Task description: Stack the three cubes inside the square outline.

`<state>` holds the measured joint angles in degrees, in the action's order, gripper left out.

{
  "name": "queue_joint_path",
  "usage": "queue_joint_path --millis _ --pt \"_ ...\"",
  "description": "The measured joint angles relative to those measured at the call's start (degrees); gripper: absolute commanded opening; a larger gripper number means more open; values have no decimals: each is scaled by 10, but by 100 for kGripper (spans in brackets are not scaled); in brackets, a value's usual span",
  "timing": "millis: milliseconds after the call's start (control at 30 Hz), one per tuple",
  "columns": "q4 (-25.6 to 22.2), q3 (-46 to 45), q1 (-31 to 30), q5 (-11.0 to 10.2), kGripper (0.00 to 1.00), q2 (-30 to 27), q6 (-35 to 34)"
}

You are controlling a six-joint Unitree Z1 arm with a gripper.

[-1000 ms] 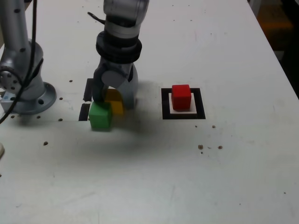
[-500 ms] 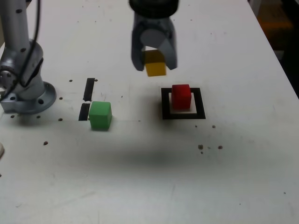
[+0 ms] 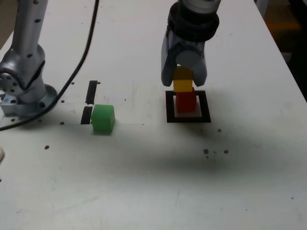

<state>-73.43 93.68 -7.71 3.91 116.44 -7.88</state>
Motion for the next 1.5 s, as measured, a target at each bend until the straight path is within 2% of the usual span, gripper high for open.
queue_joint_path --millis 367,467,500,567,600,700,767,867,1100,1367,1500 --pt "22 -8 8 16 11 15 16" --pt "31 -10 9 22 16 17 22" --pt "32 -10 9 24 20 17 23" --pt "33 -10 9 25 37 18 24" --pt "33 -10 10 26 53 18 24" --pt "33 -11 10 30 89 20 27" --pt "32 -12 10 32 96 24 29" --pt "31 -12 10 33 99 24 31" --pt "25 -24 10 22 100 4 24" --pt "-16 -104 10 -4 100 -110 2" --pt "-51 -157 2 1 100 -179 4"
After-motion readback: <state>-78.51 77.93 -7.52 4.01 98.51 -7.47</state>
